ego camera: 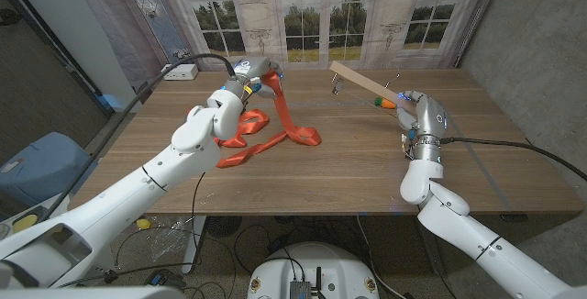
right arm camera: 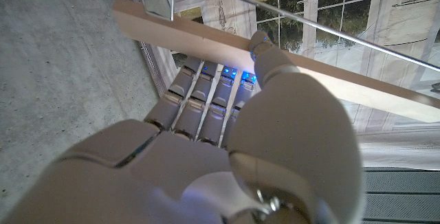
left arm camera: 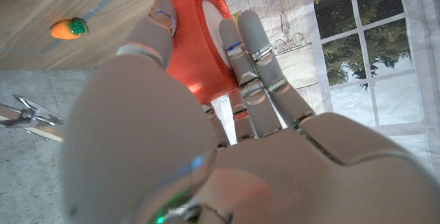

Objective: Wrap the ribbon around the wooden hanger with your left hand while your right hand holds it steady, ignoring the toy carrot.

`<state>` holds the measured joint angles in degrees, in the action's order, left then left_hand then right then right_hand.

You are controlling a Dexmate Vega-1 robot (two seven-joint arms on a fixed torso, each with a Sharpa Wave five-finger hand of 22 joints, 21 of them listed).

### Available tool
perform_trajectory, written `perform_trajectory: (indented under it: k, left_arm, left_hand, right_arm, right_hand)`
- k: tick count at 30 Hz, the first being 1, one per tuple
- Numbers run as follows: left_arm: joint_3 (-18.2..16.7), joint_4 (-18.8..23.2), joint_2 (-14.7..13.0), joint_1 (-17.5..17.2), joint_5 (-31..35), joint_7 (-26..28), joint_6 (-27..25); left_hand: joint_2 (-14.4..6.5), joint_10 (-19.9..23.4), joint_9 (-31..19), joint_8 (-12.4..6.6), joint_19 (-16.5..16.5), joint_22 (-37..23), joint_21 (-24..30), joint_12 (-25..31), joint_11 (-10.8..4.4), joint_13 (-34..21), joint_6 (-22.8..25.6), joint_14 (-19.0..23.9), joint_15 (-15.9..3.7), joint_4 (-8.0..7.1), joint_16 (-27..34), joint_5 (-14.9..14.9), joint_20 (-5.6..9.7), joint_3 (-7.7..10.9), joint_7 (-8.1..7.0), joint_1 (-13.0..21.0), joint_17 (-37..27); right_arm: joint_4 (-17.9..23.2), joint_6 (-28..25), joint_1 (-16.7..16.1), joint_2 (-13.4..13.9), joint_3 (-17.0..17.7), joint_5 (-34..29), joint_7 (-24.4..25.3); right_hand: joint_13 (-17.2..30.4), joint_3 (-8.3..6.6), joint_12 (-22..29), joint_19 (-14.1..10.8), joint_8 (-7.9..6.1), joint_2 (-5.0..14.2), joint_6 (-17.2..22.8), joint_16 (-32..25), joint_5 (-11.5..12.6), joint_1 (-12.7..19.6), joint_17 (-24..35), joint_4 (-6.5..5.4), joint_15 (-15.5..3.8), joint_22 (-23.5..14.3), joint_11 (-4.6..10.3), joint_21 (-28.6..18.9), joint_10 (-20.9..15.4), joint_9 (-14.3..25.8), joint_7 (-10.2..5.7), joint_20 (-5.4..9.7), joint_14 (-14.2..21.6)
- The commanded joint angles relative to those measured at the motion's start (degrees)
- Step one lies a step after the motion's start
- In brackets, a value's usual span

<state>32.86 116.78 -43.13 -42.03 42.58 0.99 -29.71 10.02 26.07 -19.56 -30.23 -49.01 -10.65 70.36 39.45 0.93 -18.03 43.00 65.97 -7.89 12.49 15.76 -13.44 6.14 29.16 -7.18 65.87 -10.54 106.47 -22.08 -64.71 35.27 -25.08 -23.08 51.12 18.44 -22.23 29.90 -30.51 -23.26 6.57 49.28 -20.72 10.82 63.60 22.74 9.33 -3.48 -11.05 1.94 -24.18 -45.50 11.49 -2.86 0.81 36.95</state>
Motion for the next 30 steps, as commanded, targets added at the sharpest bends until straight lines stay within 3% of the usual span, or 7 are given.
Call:
perform_trajectory:
  k: [1,14,30]
  left_arm:
    - [0.4,-2.2,-0.8,6.2,-1.2,0.3,1.4]
    - [4.7,-5.3,0.9,14.2,1.5,-3.0,5.3]
    - [6.0,-5.9,3.5,18.9,2.7,-4.8,11.1]
  left_hand:
    - [-12.4,19.6,-0.1,-0.27,0.1,0.1,0.5,-0.3,-0.6,-13.7,12.2,5.0,-5.47,-2.63,-0.1,0.1,4.72,3.2,11.56,12.6,-0.3]
    - [-12.2,20.2,-0.1,-0.25,0.3,0.1,1.1,-0.6,-0.83,-13.8,12.5,5.4,-5.52,-2.57,-0.3,0.2,4.67,3.37,11.5,12.6,-0.5]
    - [-12.1,20.2,-0.1,-0.1,0.6,0.2,1.5,-1.0,-0.77,-14.2,12.6,5.6,-5.54,-2.6,-0.5,0.2,4.69,3.53,11.39,12.6,-0.6]
  right_arm:
    - [-0.5,0.8,1.4,0.5,-2.6,-3.3,0.8]
    - [0.3,2.8,2.1,1.5,-4.5,-6.3,-0.4]
    - [-0.8,3.2,3.9,1.5,-7.3,-9.7,-3.2]
  right_hand:
    - [0.3,-0.23,0.3,-0.1,-1.19,1.28,8.0,0.0,0.3,1.1,0.2,-0.45,-7.98,-0.2,0.37,-0.3,-5.2,1.9,1.32,0.06,0.5]
    - [0.4,-0.24,0.3,0.0,-1.28,1.27,7.8,0.3,0.4,1.0,0.3,-0.51,-8.04,-0.2,0.53,-0.4,-4.9,2.0,1.32,0.25,0.6]
    - [0.5,-0.35,0.4,-0.1,-1.54,1.32,7.9,0.8,0.5,0.9,0.3,-0.6,-8.24,-0.2,0.69,-0.6,-4.9,2.2,1.06,0.32,0.8]
